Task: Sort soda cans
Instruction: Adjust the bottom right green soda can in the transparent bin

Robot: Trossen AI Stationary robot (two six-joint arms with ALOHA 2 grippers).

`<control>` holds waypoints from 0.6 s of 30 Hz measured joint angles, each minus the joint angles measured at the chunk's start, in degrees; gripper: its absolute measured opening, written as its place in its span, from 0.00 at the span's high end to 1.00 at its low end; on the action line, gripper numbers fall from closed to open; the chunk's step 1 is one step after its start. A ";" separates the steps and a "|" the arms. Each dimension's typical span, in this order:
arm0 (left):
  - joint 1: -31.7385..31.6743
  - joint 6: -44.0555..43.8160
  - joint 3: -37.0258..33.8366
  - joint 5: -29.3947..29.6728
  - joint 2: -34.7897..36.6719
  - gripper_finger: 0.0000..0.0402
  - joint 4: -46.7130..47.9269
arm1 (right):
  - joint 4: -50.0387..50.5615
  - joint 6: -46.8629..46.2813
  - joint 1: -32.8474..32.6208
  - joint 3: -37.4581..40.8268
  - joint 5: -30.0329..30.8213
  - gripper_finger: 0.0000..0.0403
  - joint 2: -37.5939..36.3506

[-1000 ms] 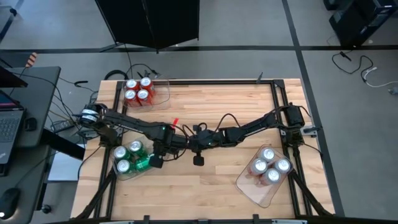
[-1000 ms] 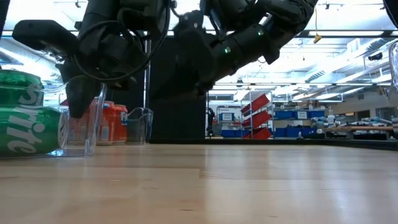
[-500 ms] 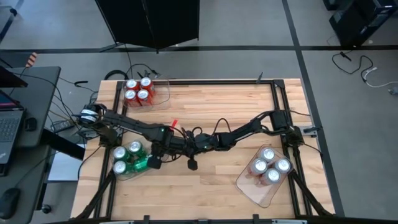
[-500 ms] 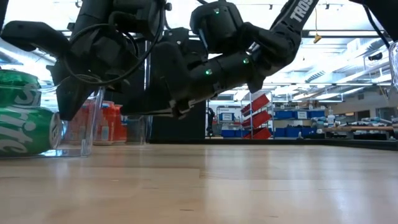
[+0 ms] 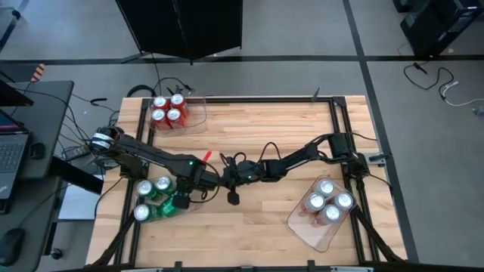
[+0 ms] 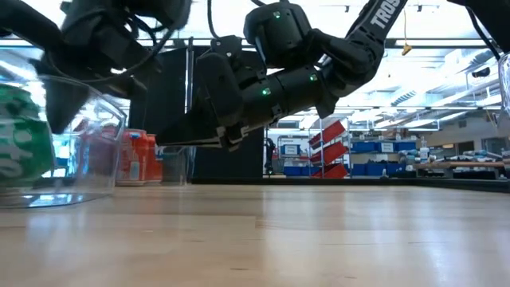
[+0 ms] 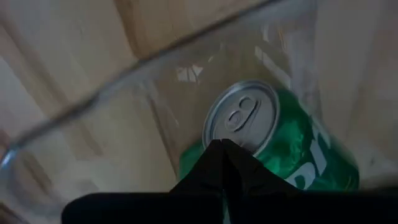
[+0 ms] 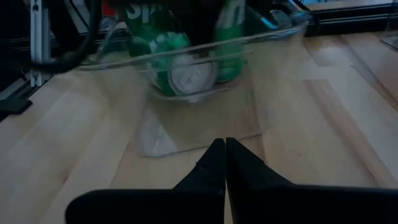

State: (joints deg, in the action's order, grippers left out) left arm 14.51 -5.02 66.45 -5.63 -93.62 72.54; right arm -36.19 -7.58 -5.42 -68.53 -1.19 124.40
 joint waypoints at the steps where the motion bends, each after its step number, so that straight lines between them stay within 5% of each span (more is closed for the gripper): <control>1: 0.43 -0.95 0.10 0.06 0.40 1.00 0.82 | 0.17 0.01 0.04 0.00 0.01 1.00 0.00; 18: 11.80 -20.06 0.29 0.27 7.69 1.00 2.43 | 0.33 0.01 0.04 0.00 -1.01 1.00 -0.09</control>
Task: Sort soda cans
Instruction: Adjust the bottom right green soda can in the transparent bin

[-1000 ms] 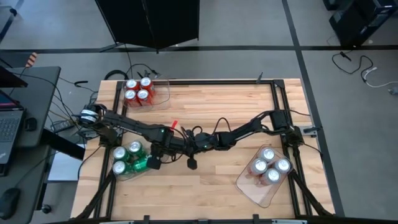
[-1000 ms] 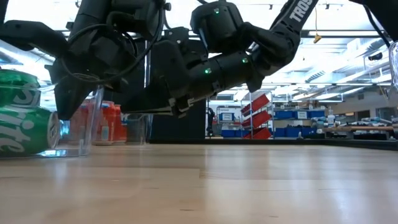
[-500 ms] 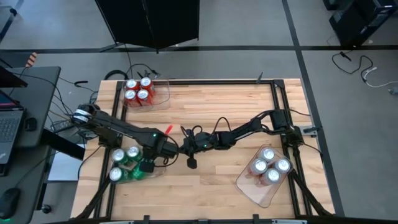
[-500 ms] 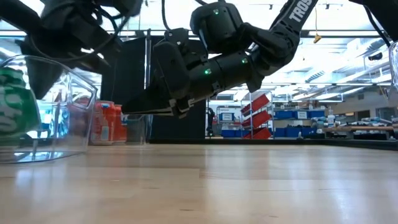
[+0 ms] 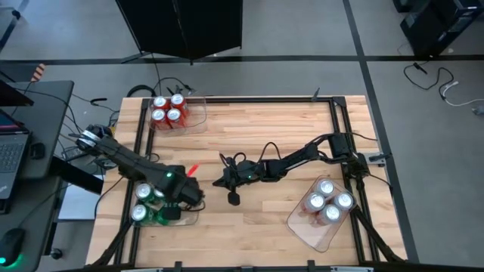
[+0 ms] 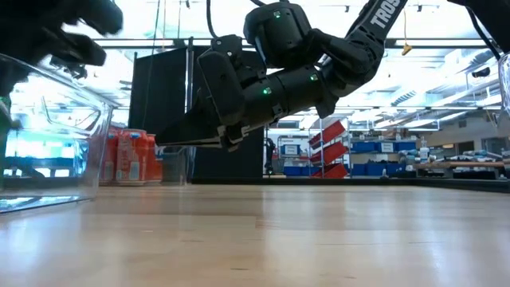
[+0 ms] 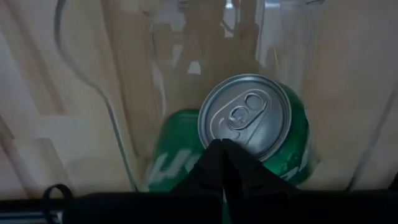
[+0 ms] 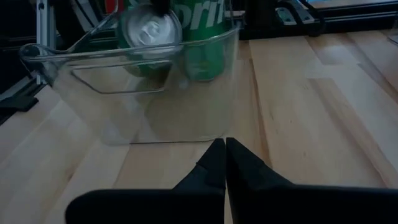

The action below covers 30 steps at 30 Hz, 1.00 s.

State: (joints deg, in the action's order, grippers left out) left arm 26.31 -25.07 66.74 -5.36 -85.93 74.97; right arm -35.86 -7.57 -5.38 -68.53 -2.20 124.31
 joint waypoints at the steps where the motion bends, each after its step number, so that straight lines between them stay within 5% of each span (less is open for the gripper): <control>1: 1.02 -1.71 0.02 0.30 0.60 1.00 -0.03 | 0.02 0.00 0.00 0.00 0.00 1.00 0.00; 17: 18.36 -30.79 0.16 9.90 5.56 1.00 0.21 | 0.02 -0.20 0.01 0.00 -0.48 1.00 -0.02; 30: 31.08 -52.48 0.00 11.48 5.40 1.00 2.74 | -0.01 -0.24 0.01 0.00 -0.50 1.00 -0.02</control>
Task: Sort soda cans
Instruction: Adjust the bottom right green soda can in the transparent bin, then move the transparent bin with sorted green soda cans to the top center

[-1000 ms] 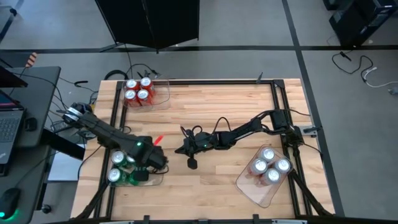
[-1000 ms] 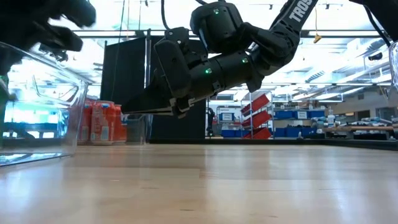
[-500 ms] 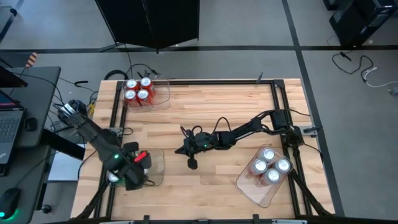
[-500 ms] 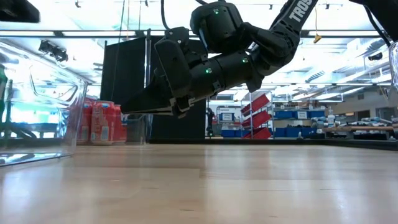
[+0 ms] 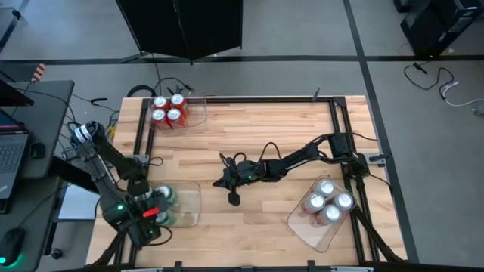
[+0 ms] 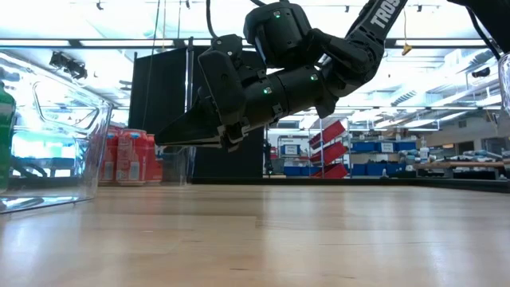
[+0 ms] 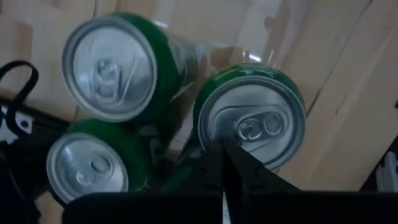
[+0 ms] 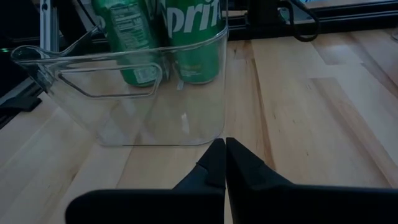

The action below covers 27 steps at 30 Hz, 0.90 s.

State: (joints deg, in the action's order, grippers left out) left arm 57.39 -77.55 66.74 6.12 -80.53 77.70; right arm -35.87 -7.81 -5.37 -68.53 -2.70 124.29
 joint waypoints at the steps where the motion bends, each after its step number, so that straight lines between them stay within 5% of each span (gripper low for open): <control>1: 0.58 -0.94 0.00 0.27 0.00 1.00 0.05 | 0.01 0.00 0.00 0.00 0.00 1.00 0.00; 13: 1.63 -1.12 5.94 8.54 -0.13 1.00 0.56 | 7.98 0.67 -0.79 -0.02 -0.02 0.91 -8.95; 21: 6.91 2.41 10.94 32.68 0.77 1.00 1.14 | 7.22 5.58 -4.93 -0.02 -0.37 0.69 -9.01; 27: 8.02 2.53 9.83 40.05 2.88 1.00 1.66 | 7.27 5.51 -7.22 -4.74 -0.59 0.83 -5.58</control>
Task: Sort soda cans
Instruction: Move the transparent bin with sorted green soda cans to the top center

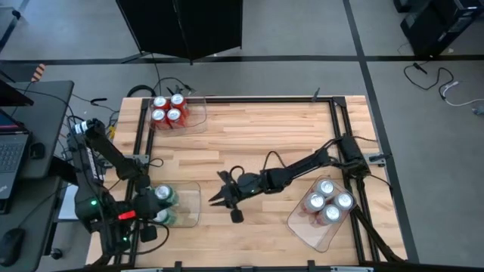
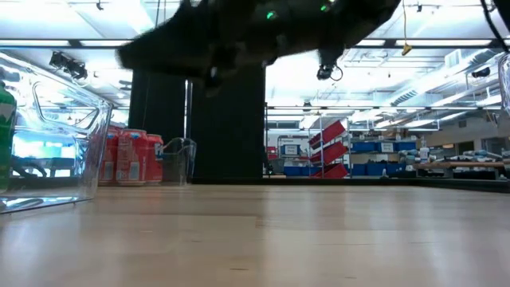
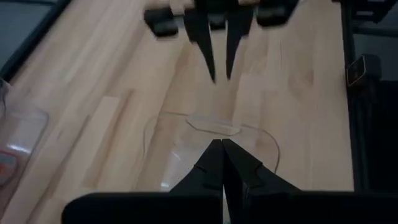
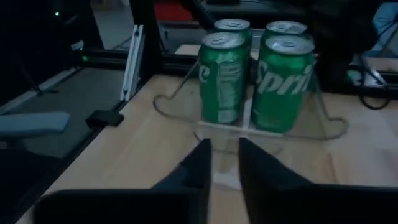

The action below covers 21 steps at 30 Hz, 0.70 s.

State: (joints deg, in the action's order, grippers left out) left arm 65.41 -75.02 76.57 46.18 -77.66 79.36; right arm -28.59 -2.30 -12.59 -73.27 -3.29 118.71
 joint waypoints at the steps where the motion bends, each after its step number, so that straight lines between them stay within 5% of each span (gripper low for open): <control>1: 0.04 0.05 -0.35 0.66 0.10 1.00 0.08 | -0.12 -0.15 -0.14 -1.30 0.00 0.89 1.20; 4: 0.00 0.91 -1.21 1.84 0.10 1.00 0.36 | 0.34 -1.31 0.02 -3.77 0.02 0.98 4.09; 21: -0.02 1.38 -1.96 5.03 0.10 1.00 1.26 | -7.06 -8.35 0.66 -9.55 0.94 1.00 14.22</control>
State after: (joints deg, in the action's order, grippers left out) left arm 65.39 -73.64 74.61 51.20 -77.56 80.62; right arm -35.66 -10.66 -11.92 -82.82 -2.35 132.93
